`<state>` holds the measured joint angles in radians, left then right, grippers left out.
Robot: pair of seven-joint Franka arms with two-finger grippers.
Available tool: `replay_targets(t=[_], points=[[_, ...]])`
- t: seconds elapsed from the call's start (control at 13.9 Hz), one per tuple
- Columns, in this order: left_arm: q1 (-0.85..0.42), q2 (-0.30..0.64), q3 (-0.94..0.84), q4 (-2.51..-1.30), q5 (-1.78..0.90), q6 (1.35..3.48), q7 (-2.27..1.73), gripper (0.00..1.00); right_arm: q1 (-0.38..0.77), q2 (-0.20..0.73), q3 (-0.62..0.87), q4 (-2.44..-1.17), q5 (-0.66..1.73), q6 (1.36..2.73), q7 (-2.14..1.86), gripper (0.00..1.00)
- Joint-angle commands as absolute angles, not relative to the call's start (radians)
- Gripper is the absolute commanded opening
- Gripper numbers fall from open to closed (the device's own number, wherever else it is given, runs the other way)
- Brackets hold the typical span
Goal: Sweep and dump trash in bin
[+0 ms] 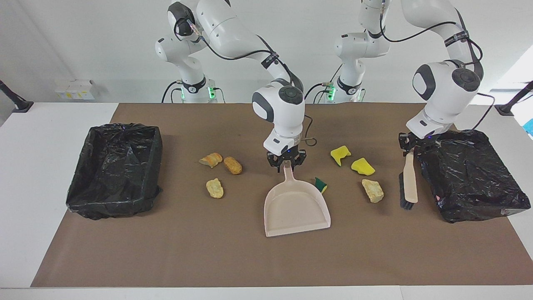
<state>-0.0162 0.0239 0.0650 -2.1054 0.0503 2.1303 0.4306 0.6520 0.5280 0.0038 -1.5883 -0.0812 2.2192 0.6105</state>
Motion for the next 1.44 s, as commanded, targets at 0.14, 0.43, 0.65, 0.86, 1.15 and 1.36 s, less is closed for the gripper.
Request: replay_targets(t=[0.14,0.43,0.65,0.86,1.15,1.36], points=[[-0.014,0.038,0.063,-2.077,0.063,2.118,0.443,0.00,0.621,0.511,0.005,-1.594,-0.097,2.235,0.438,0.00],[-0.017,0.038,0.063,-2.077,0.066,2.112,0.442,0.00,0.577,0.479,0.005,-1.603,-0.080,2.227,0.125,0.00],[-0.020,0.037,0.061,-2.079,0.132,2.067,0.433,0.00,0.525,0.427,0.006,-1.623,-0.078,2.183,-0.129,0.00],[-0.020,0.032,0.061,-2.080,0.133,2.042,0.335,0.00,0.476,0.388,0.011,-1.626,-0.072,2.096,-0.418,0.00],[-0.023,0.008,0.060,-2.111,0.133,1.970,0.224,0.00,0.436,0.350,0.011,-1.705,-0.063,2.088,-0.843,0.00],[-0.037,-0.005,0.057,-2.144,0.133,1.967,0.115,0.00,0.457,0.392,0.012,-1.715,-0.083,2.118,-0.926,0.00]])
